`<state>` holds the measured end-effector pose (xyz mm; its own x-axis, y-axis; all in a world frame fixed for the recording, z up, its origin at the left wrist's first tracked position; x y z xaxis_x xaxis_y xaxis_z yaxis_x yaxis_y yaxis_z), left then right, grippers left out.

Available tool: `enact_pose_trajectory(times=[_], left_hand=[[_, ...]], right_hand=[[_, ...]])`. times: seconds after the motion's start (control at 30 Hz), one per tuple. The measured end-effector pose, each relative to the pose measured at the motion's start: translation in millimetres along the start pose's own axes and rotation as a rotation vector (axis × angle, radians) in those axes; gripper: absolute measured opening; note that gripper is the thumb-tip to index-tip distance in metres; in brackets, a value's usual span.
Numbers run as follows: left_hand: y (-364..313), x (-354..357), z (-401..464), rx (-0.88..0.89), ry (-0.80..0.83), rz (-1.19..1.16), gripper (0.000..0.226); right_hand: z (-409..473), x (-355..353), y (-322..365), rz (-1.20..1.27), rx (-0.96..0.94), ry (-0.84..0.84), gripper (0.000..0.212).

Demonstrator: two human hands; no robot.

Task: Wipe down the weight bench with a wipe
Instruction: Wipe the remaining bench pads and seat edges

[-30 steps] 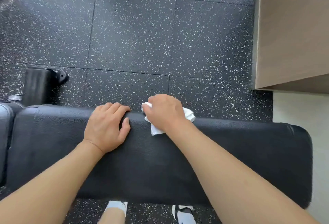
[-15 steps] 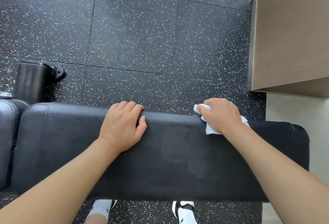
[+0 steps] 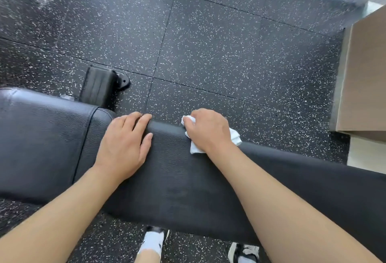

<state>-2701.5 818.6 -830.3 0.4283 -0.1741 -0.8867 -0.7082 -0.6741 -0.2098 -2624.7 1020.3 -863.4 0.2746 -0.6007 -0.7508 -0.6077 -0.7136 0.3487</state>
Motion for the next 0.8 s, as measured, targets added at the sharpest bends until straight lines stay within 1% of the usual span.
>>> enact_pose_trajectory(times=[0.1,0.2,0.27,0.33,0.4,0.47,0.6,0.67,0.7,0.8], left_hand=[[16.5,0.8,-7.0,0.069,-0.007,-0.066,0.061],[17.8,3.0,-7.3,0.068,-0.024,-0.105,0.063],[19.8,3.7,-7.3,0.041,-0.046,-0.127,0.065],[23.6,3.0,-7.4,0.04,-0.063,-0.118,0.064],[28.6,1.6,-9.5,0.034,-0.075,-0.067,0.061],[33.6,0.1,-10.4,0.014,-0.079,-0.011,0.06],[33.9,2.0,-10.1,-0.003,-0.071,0.009,0.061],[33.2,2.8,-9.5,-0.008,-0.067,0.001,0.061],[33.2,3.0,-9.8,-0.007,-0.066,-0.003,0.06],[32.8,1.6,-10.6,-0.013,-0.059,-0.016,0.059]], right_hand=[[12.5,7.9,46.9,-0.008,-0.031,-0.041,0.039],[28.0,19.9,98.7,-0.001,-0.083,-0.04,0.033],[38.2,25.4,120.9,0.027,-0.075,-0.003,0.034],[44.4,27.1,122.3,0.062,-0.052,0.072,0.037],[39.8,23.9,111.4,0.106,-0.079,0.123,0.039],[29.2,15.5,85.8,0.123,-0.087,0.145,0.041],[-1.7,-9.0,-19.4,0.088,0.097,0.208,0.042],[-20.6,-22.1,-62.6,0.062,0.179,0.199,0.043],[-27.1,-26.4,-73.5,0.05,0.204,0.18,0.044],[-27.7,-27.7,-69.8,-0.013,0.213,0.095,0.046]])
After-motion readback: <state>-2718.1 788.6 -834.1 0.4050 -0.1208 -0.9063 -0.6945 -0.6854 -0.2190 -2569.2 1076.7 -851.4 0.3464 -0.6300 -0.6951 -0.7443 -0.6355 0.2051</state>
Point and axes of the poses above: each hand's wrist, its own z-axis towards the middle knuckle, its own x-axis out of the palm, y = z × x, the point moved 7 cm from there along z, towards the middle knuckle, and after that the axes turned 10 degrees about y, right-handed, at the moved point
